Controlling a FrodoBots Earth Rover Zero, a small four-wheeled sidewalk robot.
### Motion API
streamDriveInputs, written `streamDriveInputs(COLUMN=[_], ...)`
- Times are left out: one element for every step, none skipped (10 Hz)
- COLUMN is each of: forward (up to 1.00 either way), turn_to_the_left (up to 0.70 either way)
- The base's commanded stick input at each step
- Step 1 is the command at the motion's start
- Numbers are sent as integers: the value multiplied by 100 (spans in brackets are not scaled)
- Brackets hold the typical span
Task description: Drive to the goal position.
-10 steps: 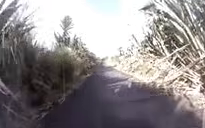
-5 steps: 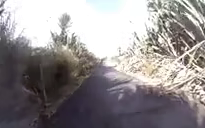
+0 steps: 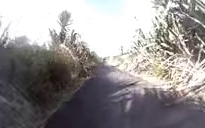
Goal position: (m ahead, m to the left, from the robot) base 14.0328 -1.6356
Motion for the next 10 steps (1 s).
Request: streamDriveInputs(forward=[70, 70, 70, 70, 70, 70, 70, 70, 70, 70], turn_to_the_left=[0, 0, -4, -26, -35, -35, -35, -35, -35, -35])
